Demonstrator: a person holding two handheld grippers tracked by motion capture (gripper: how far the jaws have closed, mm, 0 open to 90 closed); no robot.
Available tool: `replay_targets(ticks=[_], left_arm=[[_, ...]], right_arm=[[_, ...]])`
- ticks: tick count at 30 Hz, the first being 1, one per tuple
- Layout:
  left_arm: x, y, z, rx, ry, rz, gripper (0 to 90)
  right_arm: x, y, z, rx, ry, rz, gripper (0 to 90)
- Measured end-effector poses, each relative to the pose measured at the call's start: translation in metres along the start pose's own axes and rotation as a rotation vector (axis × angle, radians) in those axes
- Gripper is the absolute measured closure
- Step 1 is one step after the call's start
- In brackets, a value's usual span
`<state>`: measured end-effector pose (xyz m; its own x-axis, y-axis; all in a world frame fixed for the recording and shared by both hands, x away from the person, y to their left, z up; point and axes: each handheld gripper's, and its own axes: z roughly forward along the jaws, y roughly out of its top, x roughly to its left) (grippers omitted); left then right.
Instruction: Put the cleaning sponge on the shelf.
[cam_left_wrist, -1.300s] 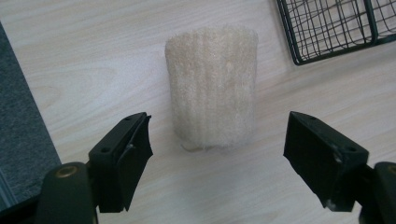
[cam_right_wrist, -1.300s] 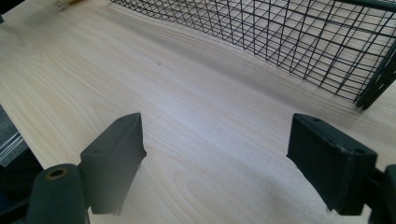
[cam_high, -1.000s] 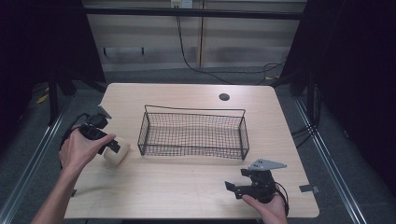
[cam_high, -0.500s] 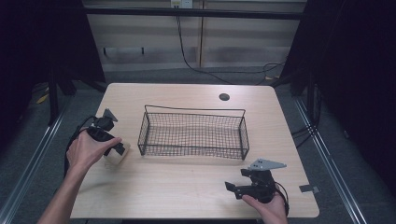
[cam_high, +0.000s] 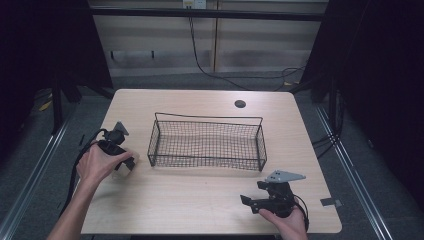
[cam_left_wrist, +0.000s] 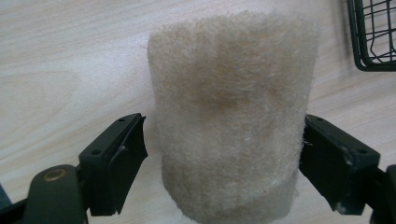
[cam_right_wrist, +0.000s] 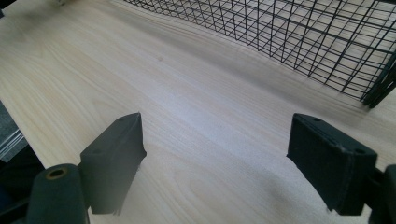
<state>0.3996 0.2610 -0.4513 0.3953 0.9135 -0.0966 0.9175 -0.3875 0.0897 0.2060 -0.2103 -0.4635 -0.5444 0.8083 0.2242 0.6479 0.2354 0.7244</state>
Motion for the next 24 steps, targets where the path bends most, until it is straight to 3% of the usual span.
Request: replay_targets(ticks=[5,7,11,19,24], left_arm=[[-0.0008,0.0008,0.0053,0.020,0.000,0.018,18.8],[0.0000,0.0003,0.0069,0.006,-0.001,0.013,22.4],[-0.0011,-0.0007,0.0099,0.022,-0.012,0.020,26.7],[0.0011,-0.0009,0.0077,0.044,0.012,0.026,28.3],[0.0028,-0.0027,0.0026,0.033,-0.012,0.024,28.3]], right_arm=[[0.0006,-0.0002,-0.0002,0.000,0.002,0.000,18.4],[0.0008,-0.0002,-0.0003,-0.002,0.002,0.000,18.4],[0.0001,-0.0001,-0.0001,-0.002,0.002,0.002,18.4],[0.0006,-0.0003,0.0000,-0.001,0.002,0.002,18.4],[0.0002,-0.0001,0.0006,-0.002,0.006,0.001,18.5]])
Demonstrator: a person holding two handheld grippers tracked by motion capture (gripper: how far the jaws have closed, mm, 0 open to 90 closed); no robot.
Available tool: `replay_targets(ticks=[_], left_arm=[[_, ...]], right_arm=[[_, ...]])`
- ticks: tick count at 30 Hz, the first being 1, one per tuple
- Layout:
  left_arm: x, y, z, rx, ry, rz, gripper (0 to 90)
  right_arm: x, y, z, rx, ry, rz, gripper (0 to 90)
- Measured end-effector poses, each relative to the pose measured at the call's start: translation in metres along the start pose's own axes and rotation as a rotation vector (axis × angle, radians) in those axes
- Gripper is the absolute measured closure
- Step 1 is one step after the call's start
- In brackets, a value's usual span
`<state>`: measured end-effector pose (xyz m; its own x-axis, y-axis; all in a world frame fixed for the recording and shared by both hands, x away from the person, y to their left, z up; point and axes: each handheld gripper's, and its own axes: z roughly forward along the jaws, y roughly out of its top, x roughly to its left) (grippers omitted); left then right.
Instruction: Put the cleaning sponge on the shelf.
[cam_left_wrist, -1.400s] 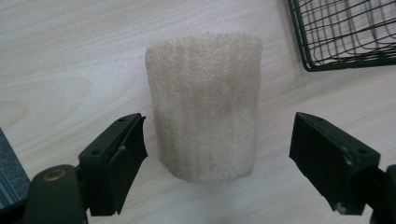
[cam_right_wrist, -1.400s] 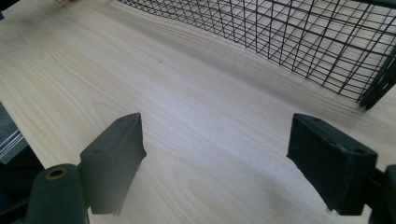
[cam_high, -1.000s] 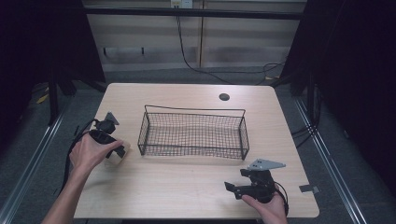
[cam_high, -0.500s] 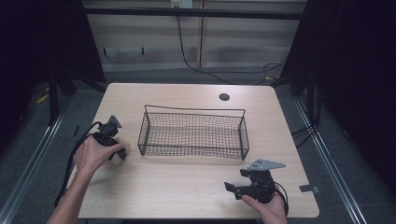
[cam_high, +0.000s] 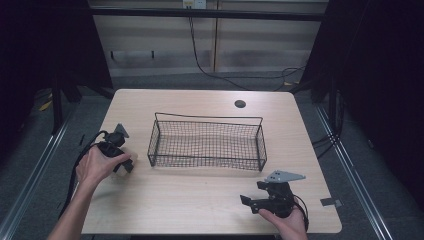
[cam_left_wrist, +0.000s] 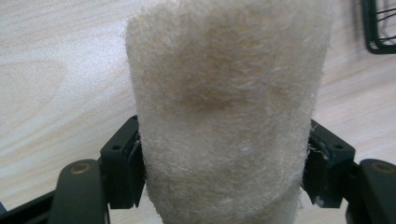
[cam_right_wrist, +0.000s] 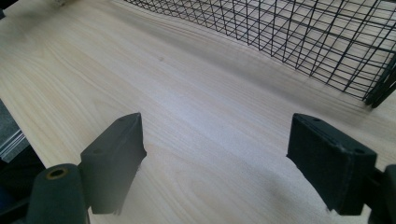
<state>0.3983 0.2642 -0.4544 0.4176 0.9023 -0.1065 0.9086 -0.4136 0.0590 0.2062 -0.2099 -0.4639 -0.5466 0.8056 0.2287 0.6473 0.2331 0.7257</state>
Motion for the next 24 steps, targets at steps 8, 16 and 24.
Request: replay_targets(ticks=[8,16,24], left_arm=[[-0.002,-0.003,-0.009,0.007,-0.010,0.021,28.4],[-0.004,-0.007,-0.025,-0.007,-0.016,0.012,28.4],[-0.006,-0.011,-0.046,-0.035,-0.031,0.038,28.4]], right_arm=[[0.001,0.000,-0.001,-0.001,-0.002,0.004,18.5],[0.001,-0.001,-0.001,-0.002,-0.004,0.006,18.4],[0.001,-0.001,-0.001,-0.002,-0.004,0.003,18.4]])
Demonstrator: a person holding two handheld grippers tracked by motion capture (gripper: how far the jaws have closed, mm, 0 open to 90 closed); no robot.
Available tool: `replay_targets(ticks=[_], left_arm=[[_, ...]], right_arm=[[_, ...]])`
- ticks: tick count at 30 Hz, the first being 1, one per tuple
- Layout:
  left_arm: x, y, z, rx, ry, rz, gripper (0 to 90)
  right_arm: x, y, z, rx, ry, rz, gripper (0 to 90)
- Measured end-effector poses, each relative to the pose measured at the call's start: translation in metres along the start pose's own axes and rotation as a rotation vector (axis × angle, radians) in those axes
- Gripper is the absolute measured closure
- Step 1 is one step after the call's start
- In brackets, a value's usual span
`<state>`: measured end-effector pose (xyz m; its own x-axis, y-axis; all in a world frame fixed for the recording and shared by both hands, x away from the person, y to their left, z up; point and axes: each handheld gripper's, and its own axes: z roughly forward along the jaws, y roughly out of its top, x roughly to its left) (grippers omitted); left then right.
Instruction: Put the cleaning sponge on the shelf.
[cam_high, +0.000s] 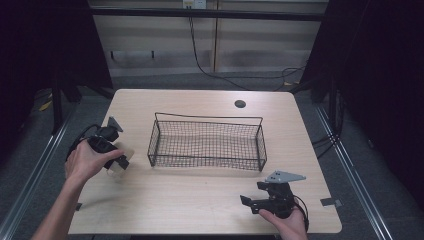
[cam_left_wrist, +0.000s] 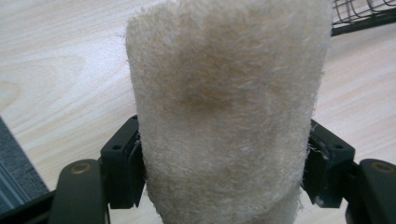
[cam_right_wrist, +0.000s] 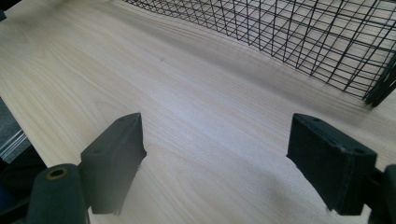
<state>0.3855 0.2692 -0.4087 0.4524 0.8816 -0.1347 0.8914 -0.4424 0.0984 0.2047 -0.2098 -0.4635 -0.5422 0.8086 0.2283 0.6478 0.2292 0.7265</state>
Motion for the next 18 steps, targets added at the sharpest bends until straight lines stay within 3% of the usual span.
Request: replay_targets(ticks=[18], left_arm=[[-0.006,-0.004,-0.027,0.002,-0.007,0.051,28.4]], right_arm=[[0.000,0.000,0.001,0.003,0.006,-0.001,18.4]])
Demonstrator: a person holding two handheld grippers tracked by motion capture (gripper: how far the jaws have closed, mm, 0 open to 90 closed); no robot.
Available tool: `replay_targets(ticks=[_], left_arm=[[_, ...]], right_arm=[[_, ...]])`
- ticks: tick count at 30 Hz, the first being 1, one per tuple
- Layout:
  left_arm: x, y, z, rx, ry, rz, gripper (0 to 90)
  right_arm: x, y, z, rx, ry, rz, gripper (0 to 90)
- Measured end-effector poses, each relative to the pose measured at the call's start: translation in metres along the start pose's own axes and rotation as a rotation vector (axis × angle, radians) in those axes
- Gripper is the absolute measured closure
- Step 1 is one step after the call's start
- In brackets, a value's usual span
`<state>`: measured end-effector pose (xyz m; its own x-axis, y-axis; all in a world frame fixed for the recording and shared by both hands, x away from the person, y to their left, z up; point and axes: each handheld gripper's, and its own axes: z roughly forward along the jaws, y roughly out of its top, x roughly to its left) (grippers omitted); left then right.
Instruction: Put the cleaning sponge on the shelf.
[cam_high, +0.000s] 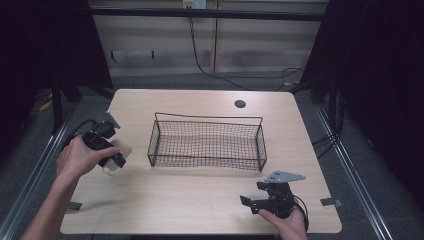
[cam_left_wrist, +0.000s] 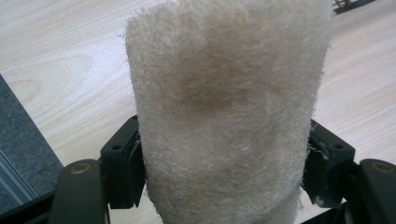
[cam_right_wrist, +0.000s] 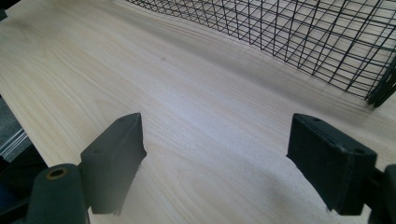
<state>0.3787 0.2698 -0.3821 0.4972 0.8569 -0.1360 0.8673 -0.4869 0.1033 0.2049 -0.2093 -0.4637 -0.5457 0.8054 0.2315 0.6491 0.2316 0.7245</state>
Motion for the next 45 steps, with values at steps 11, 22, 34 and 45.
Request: replay_targets(ticks=[11,22,34,45], left_arm=[[-0.007,0.000,-0.017,-0.003,-0.008,0.044,28.4],[-0.018,0.008,-0.040,-0.005,-0.009,0.069,28.4],[-0.034,0.021,-0.054,-0.035,0.005,0.077,28.4],[-0.047,0.033,-0.070,-0.053,-0.012,0.056,28.4]], right_arm=[[0.000,0.000,0.000,-0.002,0.000,0.005,18.5],[0.000,0.000,0.000,-0.001,0.000,0.003,18.4],[0.000,0.000,0.000,-0.001,0.001,0.006,18.5],[0.000,0.000,0.000,0.000,-0.001,0.003,18.5]])
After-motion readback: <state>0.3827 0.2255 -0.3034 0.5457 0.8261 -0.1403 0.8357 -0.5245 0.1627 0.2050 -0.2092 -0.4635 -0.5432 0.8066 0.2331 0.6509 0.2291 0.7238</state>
